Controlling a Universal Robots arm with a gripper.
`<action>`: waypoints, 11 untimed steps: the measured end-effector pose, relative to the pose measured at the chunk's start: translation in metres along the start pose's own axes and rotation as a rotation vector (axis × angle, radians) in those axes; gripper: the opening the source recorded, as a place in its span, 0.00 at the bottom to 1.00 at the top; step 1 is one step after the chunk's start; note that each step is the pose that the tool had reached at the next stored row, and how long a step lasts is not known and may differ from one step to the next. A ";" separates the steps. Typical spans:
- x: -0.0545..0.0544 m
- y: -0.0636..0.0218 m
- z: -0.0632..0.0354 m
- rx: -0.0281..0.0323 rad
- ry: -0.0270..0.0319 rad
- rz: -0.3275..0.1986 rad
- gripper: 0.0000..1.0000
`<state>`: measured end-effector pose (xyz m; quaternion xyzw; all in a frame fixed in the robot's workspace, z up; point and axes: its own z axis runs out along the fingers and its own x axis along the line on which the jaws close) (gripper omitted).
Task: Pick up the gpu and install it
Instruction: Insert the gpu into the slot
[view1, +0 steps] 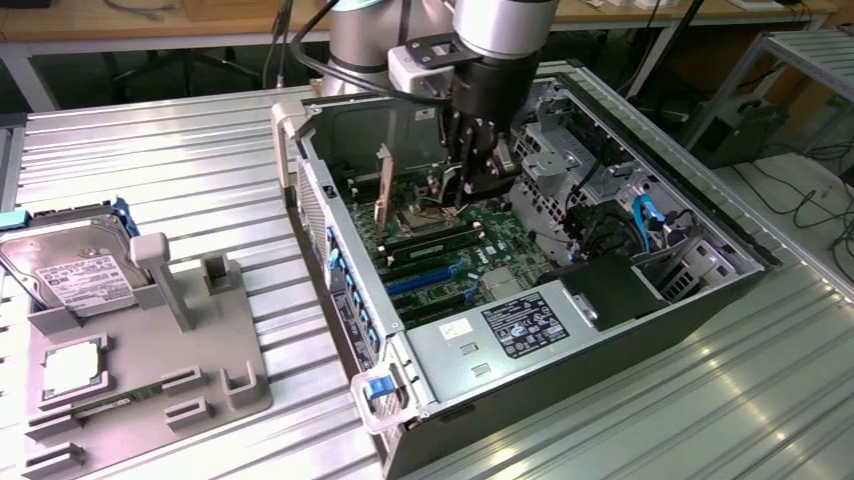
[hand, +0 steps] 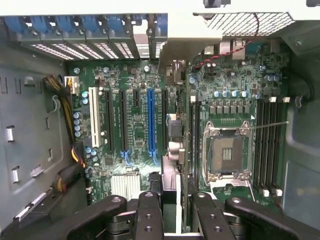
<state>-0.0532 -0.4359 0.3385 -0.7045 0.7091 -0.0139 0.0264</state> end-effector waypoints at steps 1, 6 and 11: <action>0.000 0.0001 0.0026 -0.0004 -0.0006 -0.007 0.28; 0.000 0.0023 0.0125 -0.0007 -0.0002 -0.003 0.28; 0.001 0.0033 0.0220 -0.0006 0.0005 0.007 0.28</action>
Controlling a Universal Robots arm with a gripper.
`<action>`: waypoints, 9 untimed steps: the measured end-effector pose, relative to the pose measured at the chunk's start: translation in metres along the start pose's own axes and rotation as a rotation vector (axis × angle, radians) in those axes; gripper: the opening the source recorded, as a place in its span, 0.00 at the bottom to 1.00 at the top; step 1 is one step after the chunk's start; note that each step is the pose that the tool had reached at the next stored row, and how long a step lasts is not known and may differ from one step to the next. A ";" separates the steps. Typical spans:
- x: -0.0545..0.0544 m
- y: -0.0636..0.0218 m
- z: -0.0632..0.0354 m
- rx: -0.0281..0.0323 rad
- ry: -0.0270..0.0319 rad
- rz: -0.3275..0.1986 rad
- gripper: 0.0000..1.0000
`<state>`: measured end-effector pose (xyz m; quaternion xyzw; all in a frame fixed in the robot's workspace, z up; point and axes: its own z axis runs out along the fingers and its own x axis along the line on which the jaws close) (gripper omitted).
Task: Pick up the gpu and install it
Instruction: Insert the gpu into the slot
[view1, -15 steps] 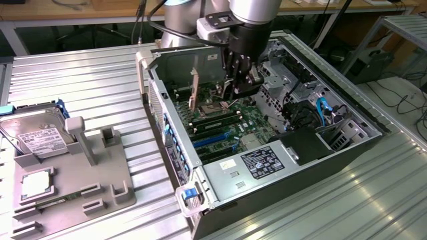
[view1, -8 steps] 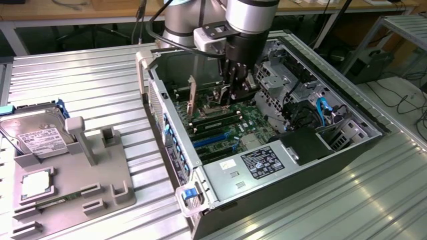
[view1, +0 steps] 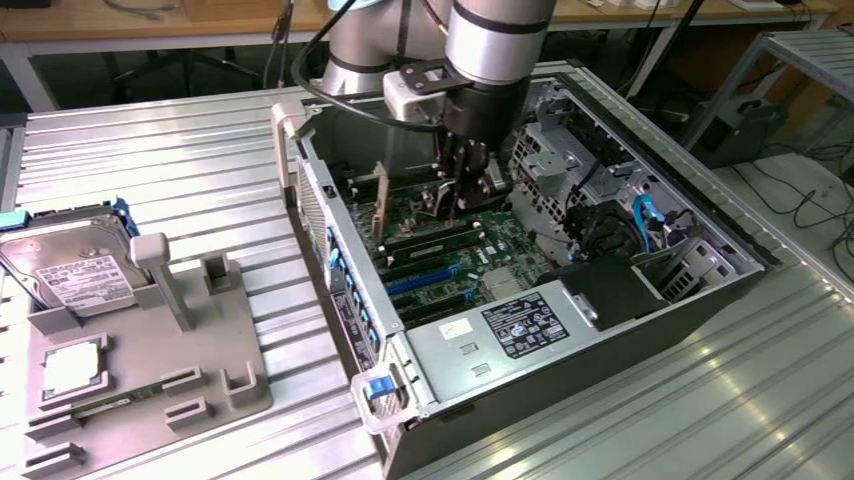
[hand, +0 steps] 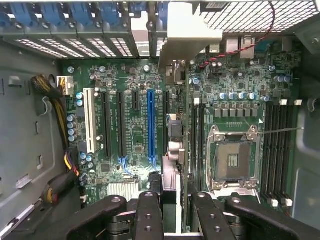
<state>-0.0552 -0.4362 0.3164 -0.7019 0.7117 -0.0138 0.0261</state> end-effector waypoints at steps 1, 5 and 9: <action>0.001 0.0001 0.0011 0.0000 0.0001 0.000 0.28; 0.003 0.0019 0.0049 0.0001 -0.0001 0.000 0.28; 0.003 0.0046 0.0115 -0.0007 0.0000 0.000 0.28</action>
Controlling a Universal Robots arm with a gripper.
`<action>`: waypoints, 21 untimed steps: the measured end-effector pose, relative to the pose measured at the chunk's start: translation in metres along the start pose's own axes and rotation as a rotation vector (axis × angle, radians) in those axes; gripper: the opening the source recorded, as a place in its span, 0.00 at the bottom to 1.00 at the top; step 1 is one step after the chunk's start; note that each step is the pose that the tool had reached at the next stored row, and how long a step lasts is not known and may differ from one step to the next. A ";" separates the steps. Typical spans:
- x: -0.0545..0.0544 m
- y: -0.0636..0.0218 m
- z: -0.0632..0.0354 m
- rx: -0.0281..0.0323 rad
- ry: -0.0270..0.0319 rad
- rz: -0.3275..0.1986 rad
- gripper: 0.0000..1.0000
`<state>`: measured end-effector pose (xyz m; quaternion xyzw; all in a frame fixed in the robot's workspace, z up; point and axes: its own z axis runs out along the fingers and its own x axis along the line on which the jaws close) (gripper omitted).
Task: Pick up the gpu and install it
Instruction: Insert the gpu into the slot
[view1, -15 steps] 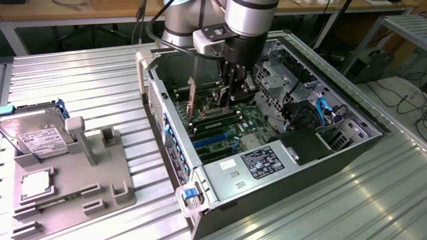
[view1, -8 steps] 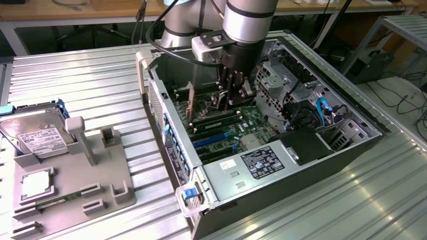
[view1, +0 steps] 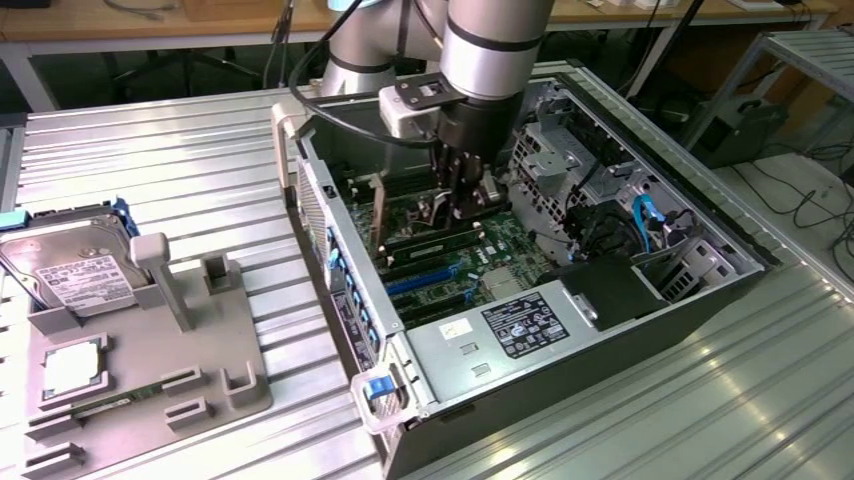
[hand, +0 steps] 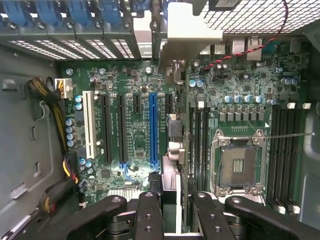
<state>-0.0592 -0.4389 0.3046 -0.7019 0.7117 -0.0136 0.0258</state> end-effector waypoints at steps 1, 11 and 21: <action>0.000 0.0001 0.0019 -0.0002 0.0000 0.000 0.28; 0.006 0.0009 0.0070 -0.0002 0.0000 0.000 0.28; 0.015 0.0048 0.0106 -0.0003 0.0000 0.000 0.28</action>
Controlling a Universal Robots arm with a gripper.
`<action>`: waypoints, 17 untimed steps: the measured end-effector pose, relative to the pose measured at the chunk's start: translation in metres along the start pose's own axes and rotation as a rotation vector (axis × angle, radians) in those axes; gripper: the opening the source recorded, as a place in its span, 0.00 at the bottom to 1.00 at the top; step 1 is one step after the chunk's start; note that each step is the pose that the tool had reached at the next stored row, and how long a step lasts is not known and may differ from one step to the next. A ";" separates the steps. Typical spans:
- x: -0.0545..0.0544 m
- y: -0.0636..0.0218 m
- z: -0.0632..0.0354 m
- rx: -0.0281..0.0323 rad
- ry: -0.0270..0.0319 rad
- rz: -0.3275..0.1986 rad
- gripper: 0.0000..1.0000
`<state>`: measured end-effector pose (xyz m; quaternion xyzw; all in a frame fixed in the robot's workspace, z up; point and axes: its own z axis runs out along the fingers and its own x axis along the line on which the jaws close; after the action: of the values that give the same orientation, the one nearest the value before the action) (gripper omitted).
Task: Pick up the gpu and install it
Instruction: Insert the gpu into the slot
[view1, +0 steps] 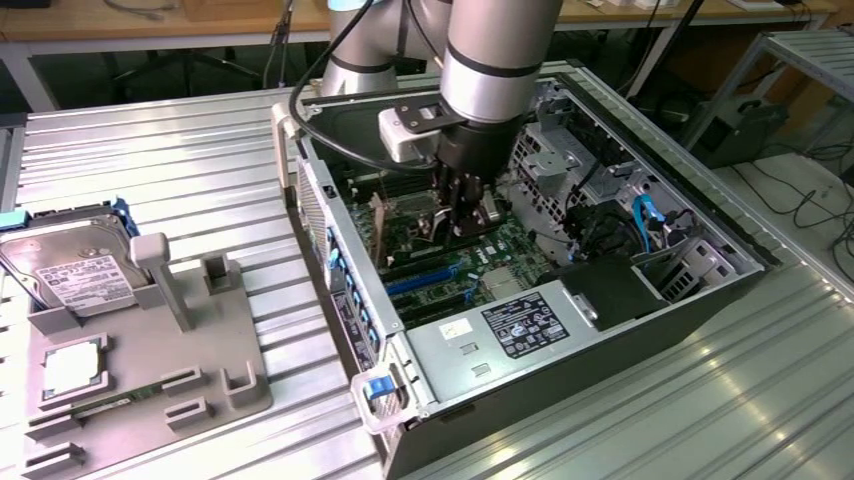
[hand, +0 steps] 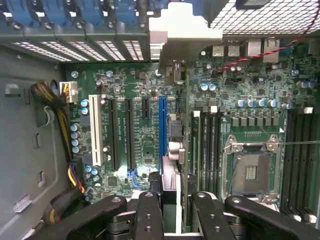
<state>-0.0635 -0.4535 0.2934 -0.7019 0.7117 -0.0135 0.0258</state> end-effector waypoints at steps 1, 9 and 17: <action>0.001 0.0000 0.0005 0.0000 0.0001 0.000 0.28; 0.002 0.0028 0.0071 -0.0030 0.0050 0.000 0.28; 0.002 0.0043 0.0131 -0.0030 0.0210 -0.001 0.28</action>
<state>-0.0671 -0.4548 0.2801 -0.7021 0.7116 -0.0198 0.0172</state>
